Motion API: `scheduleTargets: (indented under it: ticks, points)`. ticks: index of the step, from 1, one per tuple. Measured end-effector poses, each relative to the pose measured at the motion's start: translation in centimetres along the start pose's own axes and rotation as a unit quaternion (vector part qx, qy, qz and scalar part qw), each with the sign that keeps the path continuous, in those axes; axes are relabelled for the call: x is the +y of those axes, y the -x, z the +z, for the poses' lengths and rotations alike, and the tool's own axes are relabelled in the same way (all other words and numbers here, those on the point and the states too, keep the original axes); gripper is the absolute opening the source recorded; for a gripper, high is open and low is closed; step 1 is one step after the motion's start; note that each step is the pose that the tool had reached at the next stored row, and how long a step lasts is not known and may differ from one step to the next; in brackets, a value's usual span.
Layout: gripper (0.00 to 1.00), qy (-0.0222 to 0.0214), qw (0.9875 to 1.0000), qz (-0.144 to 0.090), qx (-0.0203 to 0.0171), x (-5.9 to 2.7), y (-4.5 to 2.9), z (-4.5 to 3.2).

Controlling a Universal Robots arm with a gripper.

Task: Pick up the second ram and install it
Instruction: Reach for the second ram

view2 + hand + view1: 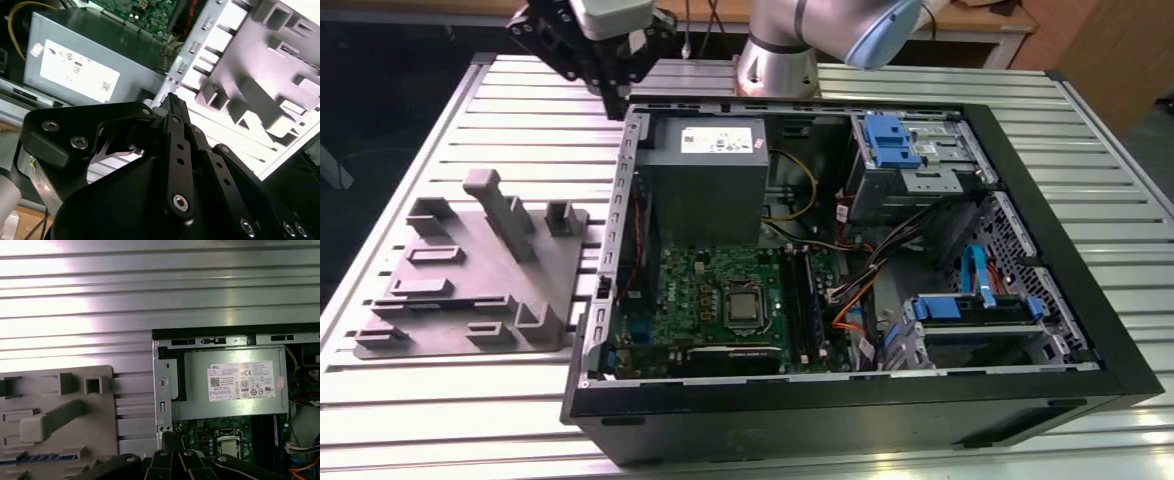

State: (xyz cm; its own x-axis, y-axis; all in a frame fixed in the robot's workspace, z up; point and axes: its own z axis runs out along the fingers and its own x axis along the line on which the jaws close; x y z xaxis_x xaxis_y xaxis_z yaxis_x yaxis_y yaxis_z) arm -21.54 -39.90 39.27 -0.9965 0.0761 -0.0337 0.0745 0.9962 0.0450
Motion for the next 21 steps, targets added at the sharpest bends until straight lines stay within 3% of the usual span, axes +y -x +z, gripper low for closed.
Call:
scheduleTargets:
  ticks: [10,11,21]
  points:
    - [0.07,0.0004,1.0000,0.000,-0.0048,-0.34,-4.55,-0.13]
    - [0.07,0.0005,1.0000,0.000,-0.0056,-0.40,-5.43,-0.15]
    - [0.07,0.0006,1.0000,0.000,-0.0074,-0.74,-9.70,-0.14]
